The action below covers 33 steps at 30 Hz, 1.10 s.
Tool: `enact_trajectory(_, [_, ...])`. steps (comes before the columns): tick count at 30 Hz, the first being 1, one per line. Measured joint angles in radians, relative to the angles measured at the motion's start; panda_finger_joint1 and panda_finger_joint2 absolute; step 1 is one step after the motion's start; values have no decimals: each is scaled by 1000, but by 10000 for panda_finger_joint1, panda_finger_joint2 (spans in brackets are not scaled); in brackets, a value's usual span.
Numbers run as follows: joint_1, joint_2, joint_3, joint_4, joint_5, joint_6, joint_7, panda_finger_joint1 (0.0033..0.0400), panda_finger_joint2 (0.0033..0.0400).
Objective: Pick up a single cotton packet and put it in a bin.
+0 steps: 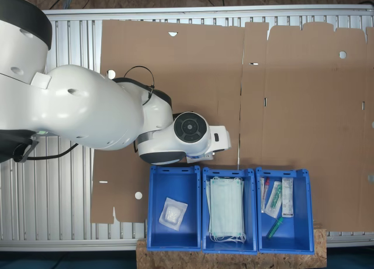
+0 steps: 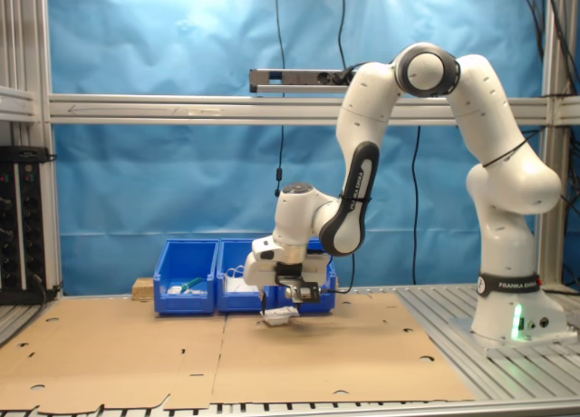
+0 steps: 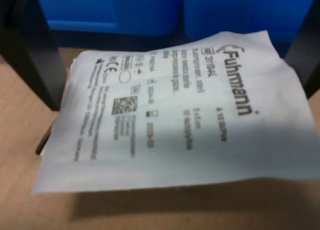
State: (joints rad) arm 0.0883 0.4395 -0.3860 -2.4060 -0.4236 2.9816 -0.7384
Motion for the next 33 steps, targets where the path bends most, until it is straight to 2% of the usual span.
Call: enact_trajectory(33, [-22, 39, 0, 10, 0, 41, 0, 400, 400])
